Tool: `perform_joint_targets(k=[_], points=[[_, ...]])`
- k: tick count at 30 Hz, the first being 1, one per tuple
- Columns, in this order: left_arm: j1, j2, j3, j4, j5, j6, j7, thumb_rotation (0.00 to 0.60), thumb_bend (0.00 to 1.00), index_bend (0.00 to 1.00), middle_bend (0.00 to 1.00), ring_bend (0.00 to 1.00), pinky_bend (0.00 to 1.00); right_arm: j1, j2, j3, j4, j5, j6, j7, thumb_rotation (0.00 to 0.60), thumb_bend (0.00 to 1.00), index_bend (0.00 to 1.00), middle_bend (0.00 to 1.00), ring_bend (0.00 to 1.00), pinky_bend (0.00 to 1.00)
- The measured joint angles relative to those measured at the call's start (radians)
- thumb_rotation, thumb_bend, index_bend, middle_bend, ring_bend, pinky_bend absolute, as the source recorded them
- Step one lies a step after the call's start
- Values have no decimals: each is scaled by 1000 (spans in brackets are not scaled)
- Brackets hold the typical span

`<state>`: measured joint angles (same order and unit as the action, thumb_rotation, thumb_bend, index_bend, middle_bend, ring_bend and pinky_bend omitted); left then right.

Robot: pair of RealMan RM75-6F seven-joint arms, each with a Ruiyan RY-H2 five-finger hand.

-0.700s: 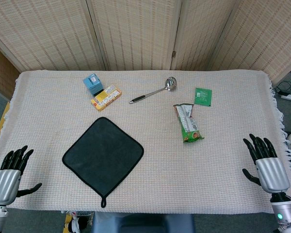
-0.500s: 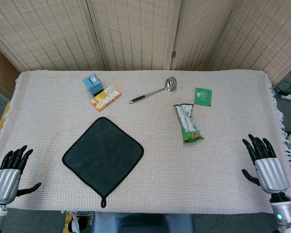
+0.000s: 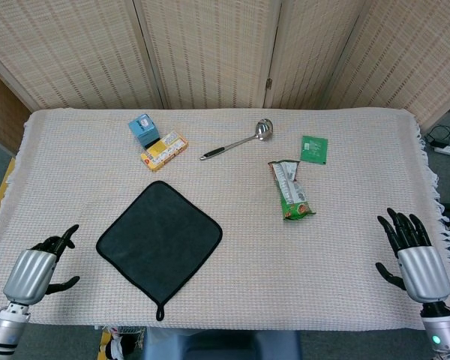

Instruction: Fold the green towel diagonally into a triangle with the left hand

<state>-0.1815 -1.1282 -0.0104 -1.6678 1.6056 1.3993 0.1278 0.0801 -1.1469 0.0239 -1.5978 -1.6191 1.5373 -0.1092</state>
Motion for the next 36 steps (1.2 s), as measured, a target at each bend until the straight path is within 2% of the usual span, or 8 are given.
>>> perform_joint_targets(k=[7,10,14,18,24,28,32,36], points=[[-123,-25,-83,-37,-185,-213,-6,600,290,477,1000,1000,1000,7,-13,14,7,19,-11,-16,600,286,0,0,0,0],[-194,-45,-118,-39,-277,-331,-8,600,392,496,1000,1000,1000,10,-16,18,8,28,-18,-14,600,285,0,0,0,0],[-310,-91,-172,-26,-389,-470,-9,600,405,490,1000,1000,1000,18,-19,22,16,36,-34,-6,600,284,0,0,0,0],[-406,-154,-217,31,-465,-545,3,600,413,455,1000,1000,1000,26,-18,18,23,42,-59,13,600,285,0,0,0,0],[-505,-271,-266,227,-524,-624,-35,600,449,358,1000,1000,1000,27,-19,14,31,40,-58,21,600,285,0,0,0,0],[-570,-352,-285,399,-530,-683,-89,600,472,382,1000,1000,1000,26,-20,12,37,42,-61,23,600,285,0,0,0,0],[-624,-427,-291,561,-522,-744,-151,600,572,393,1000,1000,1000,28,-18,12,39,52,-74,22,600,285,0,0,0,0],[-671,-507,-295,716,-495,-784,-233,600,581,413,1000,1000,1000,30,-15,15,39,58,-75,37,600,285,0,0,0,0]])
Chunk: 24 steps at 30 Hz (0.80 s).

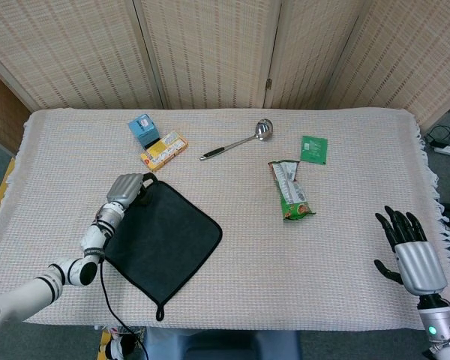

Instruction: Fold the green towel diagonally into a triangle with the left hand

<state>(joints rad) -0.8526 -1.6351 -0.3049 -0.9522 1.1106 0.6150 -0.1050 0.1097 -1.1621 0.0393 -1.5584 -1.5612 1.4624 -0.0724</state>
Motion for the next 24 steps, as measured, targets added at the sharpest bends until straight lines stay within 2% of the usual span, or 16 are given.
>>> perform_joint_targets(k=[7,13,19,24], points=[[-79,-124,7,262,73,-70,-166,600,580,376,1000,1000,1000,3,3,7,10,28,-15,17,600,284,0,0,0,0],[-139,-205,27,433,134,-141,-307,600,580,391,1000,1000,1000,4,5,17,15,54,-25,26,600,285,0,0,0,0],[-180,-261,61,559,193,-187,-427,600,580,383,1000,1000,1000,8,8,25,21,75,-41,39,600,285,0,0,0,0],[-197,-285,90,616,232,-201,-494,600,580,371,1000,1000,1000,13,10,26,22,79,-49,43,600,286,0,0,0,0]])
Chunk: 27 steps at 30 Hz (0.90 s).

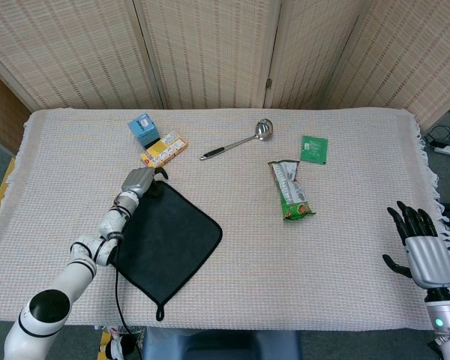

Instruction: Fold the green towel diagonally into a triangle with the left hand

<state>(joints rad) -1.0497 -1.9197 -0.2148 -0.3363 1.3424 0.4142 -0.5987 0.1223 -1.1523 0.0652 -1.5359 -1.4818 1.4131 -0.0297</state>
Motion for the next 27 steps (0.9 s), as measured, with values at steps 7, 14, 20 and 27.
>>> perform_joint_targets(k=[7,14,20,27], points=[[-7,-13,42,44,42,-10,-48,600,559,360,1000,1000,1000,2,3,-3,-2,0,-6,6,600,284,0,0,0,0],[-8,-12,55,62,51,1,-54,600,539,372,1000,1000,1000,3,5,-4,-3,-2,-7,10,600,285,0,0,0,0],[2,-3,70,56,60,10,-37,600,539,396,1000,1000,1000,4,4,-3,-3,1,-9,9,600,285,0,0,0,0],[8,-4,80,49,63,11,-19,600,539,411,1000,1000,1000,1,3,-6,-8,-6,0,1,600,284,0,0,0,0]])
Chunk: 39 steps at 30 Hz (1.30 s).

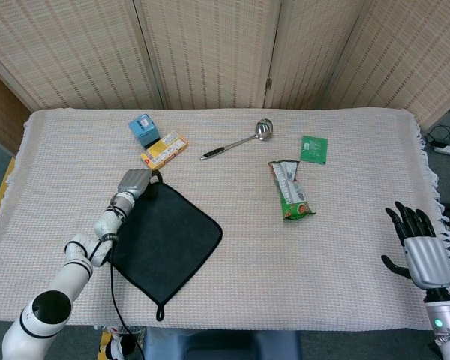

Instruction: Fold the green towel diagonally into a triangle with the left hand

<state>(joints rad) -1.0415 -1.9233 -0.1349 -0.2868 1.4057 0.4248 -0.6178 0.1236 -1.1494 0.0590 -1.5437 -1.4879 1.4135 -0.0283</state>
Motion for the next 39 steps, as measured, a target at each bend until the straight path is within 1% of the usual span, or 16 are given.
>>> perform_joint_targets(k=[13,21,24,29,32,35,39], points=[[9,2,3,-9,-6,14,45,600,539,511,1000,1000,1000,-3,3,-1,-4,-3,7,2,600,285,0,0,0,0],[24,0,14,-3,-2,33,102,600,539,522,1000,1000,1000,-2,4,-1,-5,-4,6,2,600,285,0,0,0,0],[31,1,16,-1,-3,38,119,600,539,564,1000,1000,1000,-2,3,-1,-5,-4,8,1,600,285,0,0,0,0],[40,8,13,-15,-7,61,135,600,540,719,1000,1000,1000,-1,2,-1,-5,-4,5,0,600,285,0,0,0,0],[42,13,7,-28,-12,78,140,600,540,780,1000,1000,1000,-2,2,0,-5,-6,11,0,600,285,0,0,0,0],[45,20,3,-44,-15,88,144,600,539,804,1000,1000,1000,-3,1,0,-6,-8,14,-1,600,285,0,0,0,0],[48,34,-3,-74,-20,102,148,600,540,808,1000,1000,1000,-4,1,-2,-6,-12,16,1,600,285,0,0,0,0]])
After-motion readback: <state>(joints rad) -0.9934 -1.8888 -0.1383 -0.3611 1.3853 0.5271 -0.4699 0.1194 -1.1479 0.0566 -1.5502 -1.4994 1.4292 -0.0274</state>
